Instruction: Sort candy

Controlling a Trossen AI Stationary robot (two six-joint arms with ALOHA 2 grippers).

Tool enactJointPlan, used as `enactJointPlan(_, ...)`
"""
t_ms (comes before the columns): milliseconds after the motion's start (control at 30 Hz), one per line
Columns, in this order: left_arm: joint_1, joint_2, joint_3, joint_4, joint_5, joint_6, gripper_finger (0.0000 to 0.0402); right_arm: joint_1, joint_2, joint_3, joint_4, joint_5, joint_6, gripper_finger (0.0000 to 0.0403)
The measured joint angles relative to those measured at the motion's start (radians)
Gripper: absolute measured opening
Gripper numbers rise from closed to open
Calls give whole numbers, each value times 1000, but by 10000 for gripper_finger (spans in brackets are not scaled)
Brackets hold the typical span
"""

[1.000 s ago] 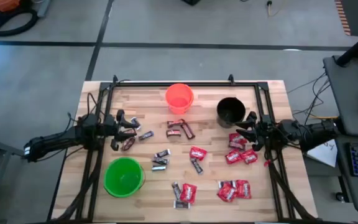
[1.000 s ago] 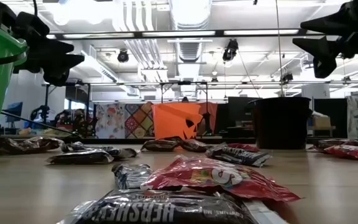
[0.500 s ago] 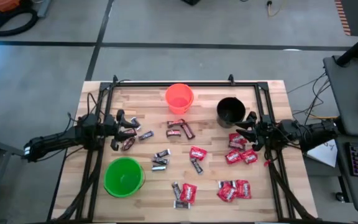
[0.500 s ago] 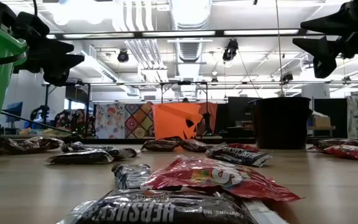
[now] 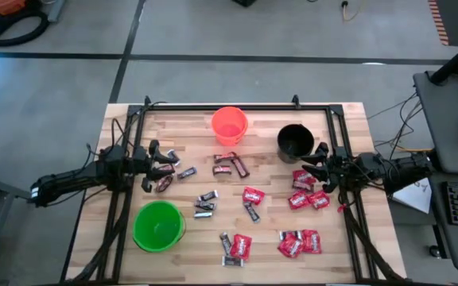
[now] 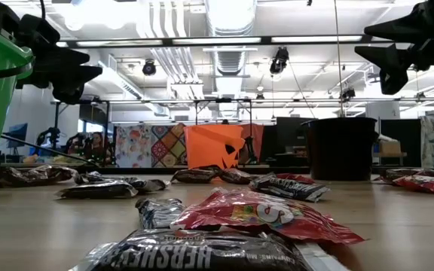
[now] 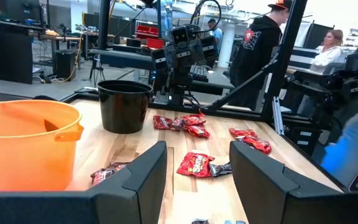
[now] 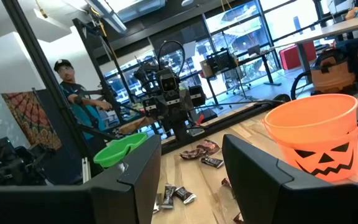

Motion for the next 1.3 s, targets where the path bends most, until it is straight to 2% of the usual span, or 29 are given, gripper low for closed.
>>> enactJointPlan(467, 0, 0, 0, 0, 0, 0, 160, 0, 0, 0, 0, 0, -7, 166)
enactJointPlan(600, 0, 0, 0, 0, 0, 0, 160, -3, 0, 0, 1, 3, -135, 166)
enactJointPlan(733, 0, 0, 0, 34, -33, -1, 160, -3, 1, 0, 111, 20, -133, 166)
enactJointPlan(767, 0, 0, 0, 74, -61, -30, 160, -3, 4, 0, 142, 48, -105, 166)
enactJointPlan(867, 0, 6, 0, 300, -131, -279, 160, -3, 11, 0, 208, 146, 31, 166)
enactJointPlan(933, 0, 6, 1, 453, -232, -411, 160, -3, 15, 8, 194, 174, 136, 166)
enactJointPlan(1000, 0, 12, 4, 529, -300, -506, 160, -3, 36, 36, 151, 188, 208, 166)
enactJointPlan(1133, 1, 51, 53, 380, -314, -660, 160, -3, 117, 139, 67, 261, 239, 166)
enactJointPlan(1200, 1, 84, 117, 217, -305, -744, 160, -3, 162, 213, -13, 314, 249, 166)
enactJointPlan(1300, 1, 154, 253, -81, -212, -785, 160, -3, 226, 343, -193, 379, 338, 166)
